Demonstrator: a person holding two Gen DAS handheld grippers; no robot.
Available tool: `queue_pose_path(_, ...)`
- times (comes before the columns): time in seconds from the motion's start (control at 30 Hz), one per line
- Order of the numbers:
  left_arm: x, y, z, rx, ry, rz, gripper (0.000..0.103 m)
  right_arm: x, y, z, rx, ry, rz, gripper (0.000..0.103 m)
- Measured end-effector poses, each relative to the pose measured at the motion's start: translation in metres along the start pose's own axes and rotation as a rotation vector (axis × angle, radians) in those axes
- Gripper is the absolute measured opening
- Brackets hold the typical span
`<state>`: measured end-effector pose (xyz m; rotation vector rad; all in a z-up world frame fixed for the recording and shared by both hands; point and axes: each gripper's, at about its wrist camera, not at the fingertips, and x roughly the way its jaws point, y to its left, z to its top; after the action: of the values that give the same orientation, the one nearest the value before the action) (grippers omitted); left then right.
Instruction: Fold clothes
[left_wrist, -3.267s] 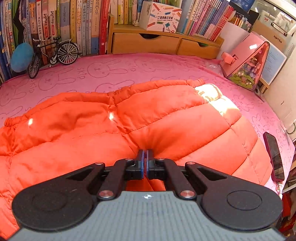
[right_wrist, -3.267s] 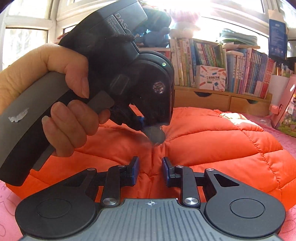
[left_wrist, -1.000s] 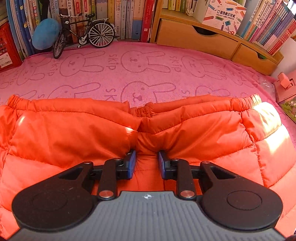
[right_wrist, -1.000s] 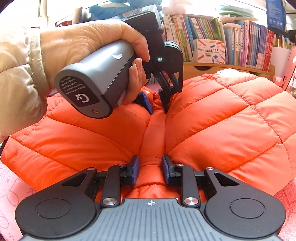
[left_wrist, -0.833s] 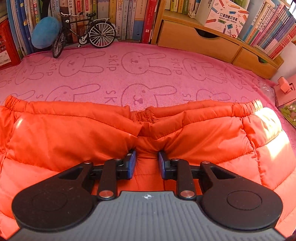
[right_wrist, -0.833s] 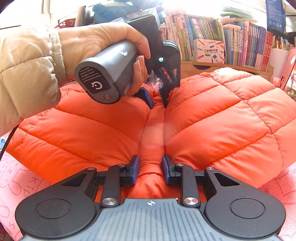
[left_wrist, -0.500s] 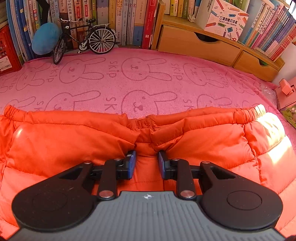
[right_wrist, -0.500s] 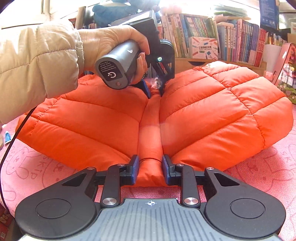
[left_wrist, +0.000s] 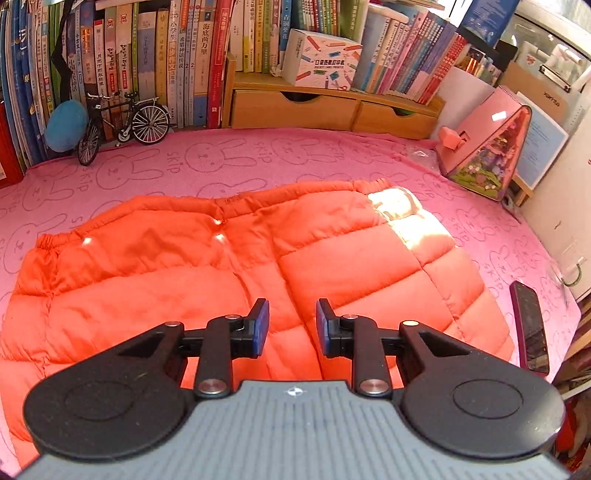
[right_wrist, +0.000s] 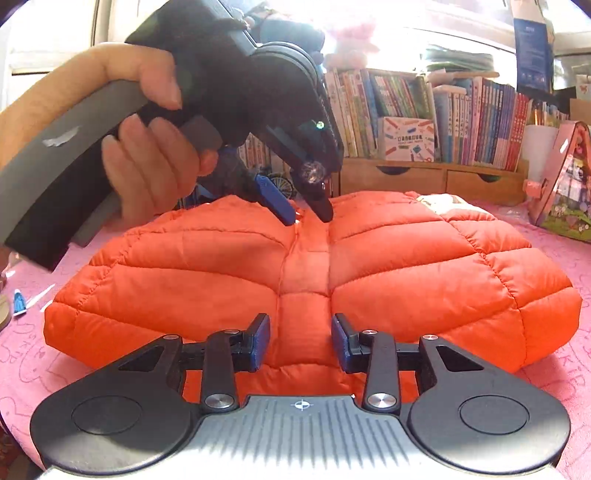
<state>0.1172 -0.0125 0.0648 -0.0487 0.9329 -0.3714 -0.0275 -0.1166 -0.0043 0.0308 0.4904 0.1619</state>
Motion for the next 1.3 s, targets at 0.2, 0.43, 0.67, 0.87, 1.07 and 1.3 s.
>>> queue_pose_path(0.2, 0.021, 0.011, -0.003, -0.03, 0.014, 0.015, 0.026, 0.016, 0.01, 0.005, 0.009, 0.008, -0.03, 0.038)
queue_pose_path(0.43, 0.047, 0.025, -0.004, -0.067, 0.03, 0.038, 0.025, 0.034, 0.015, 0.002, -0.011, 0.053, -0.056, 0.039)
queue_pose_path(0.67, 0.064, 0.041, 0.002, -0.113, -0.018, 0.047, 0.009, 0.03, 0.005, -0.009, 0.041, 0.096, -0.029, 0.038)
queue_pose_path(0.87, 0.086, 0.054, 0.021, -0.161, -0.027, 0.063, 0.003, 0.016, 0.009, -0.024, 0.027, 0.091, -0.05, 0.038)
queue_pose_path(1.07, 0.099, 0.064, 0.037, -0.198, -0.011, 0.046, 0.003, 0.003, 0.009, -0.031, 0.027, 0.087, -0.056, 0.038)
queue_pose_path(1.3, 0.084, 0.05, 0.029, -0.175, 0.031, 0.058, 0.018, -0.005, 0.009, -0.036, 0.027, 0.067, -0.051, 0.039)
